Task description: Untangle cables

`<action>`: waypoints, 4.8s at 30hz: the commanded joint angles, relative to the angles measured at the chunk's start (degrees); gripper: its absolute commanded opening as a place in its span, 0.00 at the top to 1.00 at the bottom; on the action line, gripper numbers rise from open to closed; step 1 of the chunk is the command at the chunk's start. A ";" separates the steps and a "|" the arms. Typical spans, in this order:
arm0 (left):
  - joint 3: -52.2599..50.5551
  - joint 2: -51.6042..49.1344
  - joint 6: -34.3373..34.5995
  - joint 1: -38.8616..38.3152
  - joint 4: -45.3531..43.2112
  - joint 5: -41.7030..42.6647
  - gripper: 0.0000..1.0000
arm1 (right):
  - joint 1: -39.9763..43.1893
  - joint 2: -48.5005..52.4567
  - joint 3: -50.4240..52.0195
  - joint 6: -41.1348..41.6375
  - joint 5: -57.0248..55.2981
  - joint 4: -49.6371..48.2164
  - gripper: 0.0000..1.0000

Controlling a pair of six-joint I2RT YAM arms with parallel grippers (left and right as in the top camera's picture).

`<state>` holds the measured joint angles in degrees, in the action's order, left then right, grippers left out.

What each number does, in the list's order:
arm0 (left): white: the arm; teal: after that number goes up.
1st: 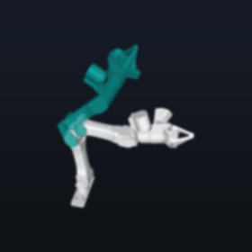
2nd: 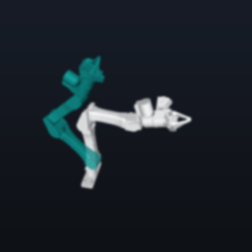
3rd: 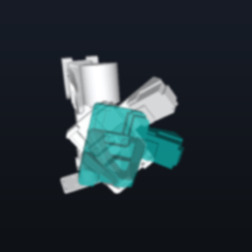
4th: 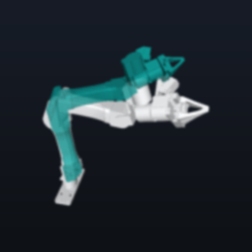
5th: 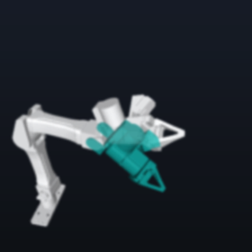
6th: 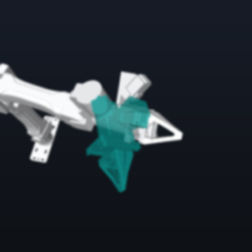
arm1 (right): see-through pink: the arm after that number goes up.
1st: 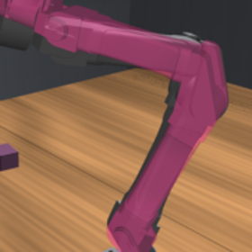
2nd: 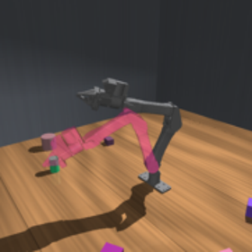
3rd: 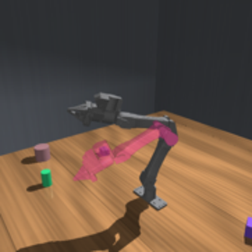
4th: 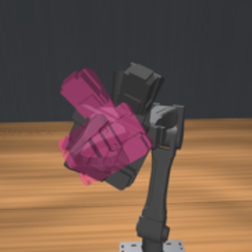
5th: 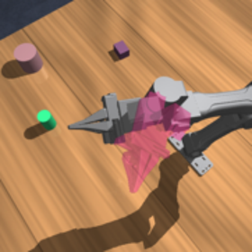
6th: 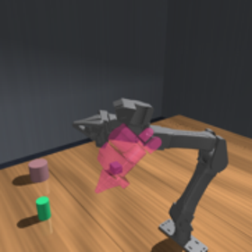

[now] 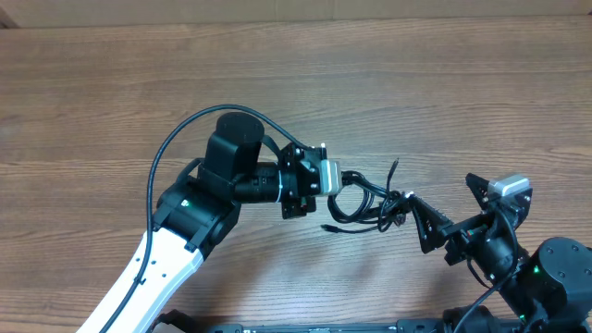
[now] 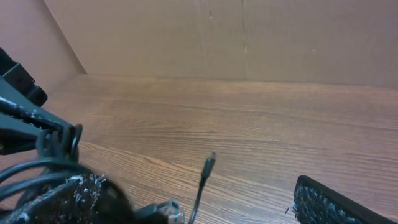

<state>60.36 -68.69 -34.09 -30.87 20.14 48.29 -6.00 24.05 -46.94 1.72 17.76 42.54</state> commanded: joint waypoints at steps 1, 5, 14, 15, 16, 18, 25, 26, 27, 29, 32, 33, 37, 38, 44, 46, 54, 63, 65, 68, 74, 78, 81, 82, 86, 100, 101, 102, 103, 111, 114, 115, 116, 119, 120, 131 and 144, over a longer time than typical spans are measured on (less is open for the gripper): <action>0.28 0.00 -6.03 0.22 -0.46 4.28 0.96 | 0.17 -0.20 -1.03 -1.05 1.29 -0.20 0.00; 0.28 0.00 -9.42 0.22 -0.48 4.28 0.96 | 0.17 -0.20 -1.03 -5.75 8.55 0.22 0.00; 0.28 0.00 -10.88 0.22 -1.01 0.57 0.96 | 0.17 -0.20 -1.03 -10.38 12.46 4.61 0.00; 0.28 0.00 -10.84 0.22 -1.16 0.59 0.96 | 0.17 -0.20 -1.03 -11.17 12.94 5.20 0.00; 0.28 0.00 -10.60 0.22 -1.44 0.61 0.96 | 0.17 -0.20 -1.03 -11.89 13.77 5.62 0.00; 0.28 0.00 -10.12 0.22 -2.19 0.63 0.96 | 0.17 -0.20 -1.03 -12.98 15.98 5.86 0.00; 0.28 0.00 -7.65 0.22 -5.29 0.61 0.96 | 0.17 -0.20 -1.03 -14.23 18.16 5.84 0.00; 0.28 0.00 -7.61 0.22 -5.46 0.61 0.96 | 0.17 -0.20 -1.03 -14.23 18.16 5.88 0.00; 0.28 0.00 -7.48 0.22 -5.53 0.59 0.96 | 0.17 -0.20 -1.03 -14.23 18.16 5.90 0.00; 0.28 0.00 -7.17 0.22 -5.60 -0.02 0.96 | 0.17 -0.20 -1.03 -14.23 18.14 5.99 0.00; 0.28 0.00 -5.16 0.22 -5.51 -2.27 0.96 | 0.17 -0.20 -1.03 -14.21 17.90 5.86 0.00; 0.28 0.00 -4.83 0.22 -5.38 -2.78 0.96 | 0.17 -0.20 -1.03 -14.21 17.90 5.79 0.00; 0.28 0.00 -4.90 0.22 -5.05 -2.80 0.96 | 0.17 -0.20 -1.03 -14.21 17.90 5.49 0.00; 0.28 0.00 -4.92 0.22 -5.11 -2.80 0.96 | 0.17 -0.20 -1.03 -14.21 17.90 5.38 0.00; 0.28 -0.09 -4.87 0.09 -5.18 -0.59 0.96 | 0.17 -0.20 -1.03 -13.73 17.94 3.78 0.00; 0.28 -0.09 -4.90 0.09 -5.22 1.99 0.96 | 0.17 -0.20 -1.03 -13.75 17.94 2.99 0.00; 0.28 -0.09 -5.16 0.07 -5.18 6.71 0.96 | 0.17 -0.20 -1.03 -13.81 15.63 0.37 0.00; 0.28 -0.11 -3.26 0.11 -5.20 1.27 0.96 | 0.17 -0.20 -1.03 -13.77 15.37 0.96 0.00; 0.28 -0.11 -1.68 0.11 -5.33 -0.20 0.96 | 0.17 -0.20 -1.03 -13.77 15.34 1.62 0.00; 0.28 -0.11 0.57 0.11 -5.55 -1.42 0.96 | 0.17 -0.20 -1.03 -13.77 15.34 2.34 0.00; 0.28 -0.11 12.57 0.11 -8.39 -8.92 0.96 | 0.20 -0.20 -1.03 -13.66 15.02 3.30 0.00; 0.28 -0.11 24.70 0.11 -11.85 -14.51 0.96 | 0.17 -0.20 -1.03 -5.79 7.06 3.28 0.00; 0.28 -0.11 30.69 0.07 -14.69 -14.62 0.96 | 0.20 -0.20 -1.03 1.92 0.94 2.71 0.00; 0.28 -0.11 32.63 -0.02 -15.52 -14.60 0.96 | 0.17 -0.20 -1.03 4.55 -0.50 2.36 0.00; 0.28 -0.11 41.18 -1.05 -18.12 -14.67 0.96 | 0.20 -0.20 -1.03 17.59 -5.79 0.74 0.00; 0.28 -0.11 49.13 -5.53 -22.73 -20.83 0.96 | 0.17 -0.20 -1.03 41.57 -1.36 -2.54 0.00; 0.28 -0.13 49.13 -5.86 -23.04 -21.57 0.96 | 0.17 -0.20 -1.03 41.57 -0.44 -2.71 0.00; 0.28 -0.13 49.11 -6.10 -23.21 -22.21 0.96 | 0.17 -0.20 -1.03 41.55 0.28 -2.86 0.00; 0.28 -0.15 49.11 -6.36 -23.30 -23.10 0.96 | 0.17 -0.20 -1.03 41.57 0.59 -2.95 0.00; 0.28 -0.22 49.11 -7.52 -24.26 -24.48 0.96 | 0.17 -0.20 -1.03 41.53 1.01 -3.06 0.00; 0.28 -0.22 49.11 -8.55 -24.30 -24.50 0.95 | 0.17 -0.20 -1.03 41.53 0.96 -3.15 0.00; 0.28 -0.22 49.11 -8.92 -24.30 -24.50 0.96 | 0.17 -0.20 -1.03 41.35 0.96 -3.41 0.00; 0.28 -0.22 49.11 -9.31 -24.30 -24.50 0.96 | 0.17 -0.20 -1.03 41.33 0.94 -3.67 0.00; 0.28 -0.22 49.07 -10.45 -24.33 -24.52 0.96 | 0.17 -0.20 -1.03 40.68 0.68 -3.93 0.00; 0.28 -0.22 48.96 -10.82 -24.33 -24.55 0.96 | 0.17 -0.20 -1.03 39.47 0.11 -3.93 0.00; 0.28 -0.22 48.87 -11.54 -24.26 -24.44 0.96 | 0.20 -0.20 -1.03 36.59 -12.90 -1.97 0.00; 0.28 -0.22 47.36 -11.54 -24.61 -23.37 0.96 | 0.17 1.53 -1.03 36.59 -13.94 1.70 0.00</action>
<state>60.34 -68.93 13.54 -42.02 -4.14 24.82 -6.00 24.91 -46.94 38.76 2.61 44.36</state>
